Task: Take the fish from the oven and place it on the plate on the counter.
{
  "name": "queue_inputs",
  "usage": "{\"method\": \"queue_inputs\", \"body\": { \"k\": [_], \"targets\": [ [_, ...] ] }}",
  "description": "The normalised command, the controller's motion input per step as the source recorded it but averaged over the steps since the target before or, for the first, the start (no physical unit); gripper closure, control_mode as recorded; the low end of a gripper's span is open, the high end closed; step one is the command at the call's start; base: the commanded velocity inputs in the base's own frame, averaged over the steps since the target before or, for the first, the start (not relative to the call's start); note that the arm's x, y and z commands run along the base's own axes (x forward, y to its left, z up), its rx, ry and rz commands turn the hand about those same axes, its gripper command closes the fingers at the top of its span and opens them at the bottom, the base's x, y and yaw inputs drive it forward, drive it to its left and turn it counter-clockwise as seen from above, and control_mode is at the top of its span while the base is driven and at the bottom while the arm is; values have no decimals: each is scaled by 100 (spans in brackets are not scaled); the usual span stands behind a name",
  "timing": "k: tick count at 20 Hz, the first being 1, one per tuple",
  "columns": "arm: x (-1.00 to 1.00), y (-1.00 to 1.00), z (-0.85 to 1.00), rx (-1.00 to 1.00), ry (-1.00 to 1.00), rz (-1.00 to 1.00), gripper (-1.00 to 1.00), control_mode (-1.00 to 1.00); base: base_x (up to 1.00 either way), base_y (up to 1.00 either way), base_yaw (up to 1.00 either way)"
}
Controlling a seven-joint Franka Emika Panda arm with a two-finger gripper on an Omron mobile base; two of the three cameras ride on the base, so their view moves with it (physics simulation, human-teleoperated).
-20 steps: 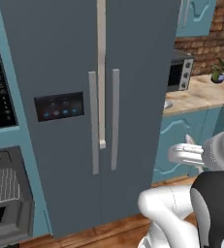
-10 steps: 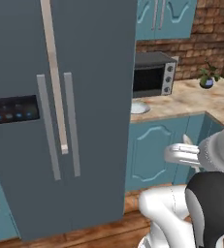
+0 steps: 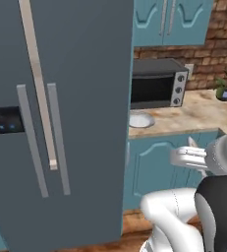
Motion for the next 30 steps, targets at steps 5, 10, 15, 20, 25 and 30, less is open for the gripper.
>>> {"method": "queue_inputs", "body": {
  "k": [5,10,15,20,25,30],
  "targets": [
    [0,0,0,0,0,0,100,100,56,-51,1],
    [0,0,0,0,0,0,100,100,23,-59,0],
    [0,0,0,0,0,0,100,100,79,-9,0],
    [0,0,0,0,0,0,100,100,74,-36,0],
    [0,0,0,0,0,0,100,100,100,0,0],
    [0,0,0,0,0,0,100,100,100,-3,6]
  ]
}}
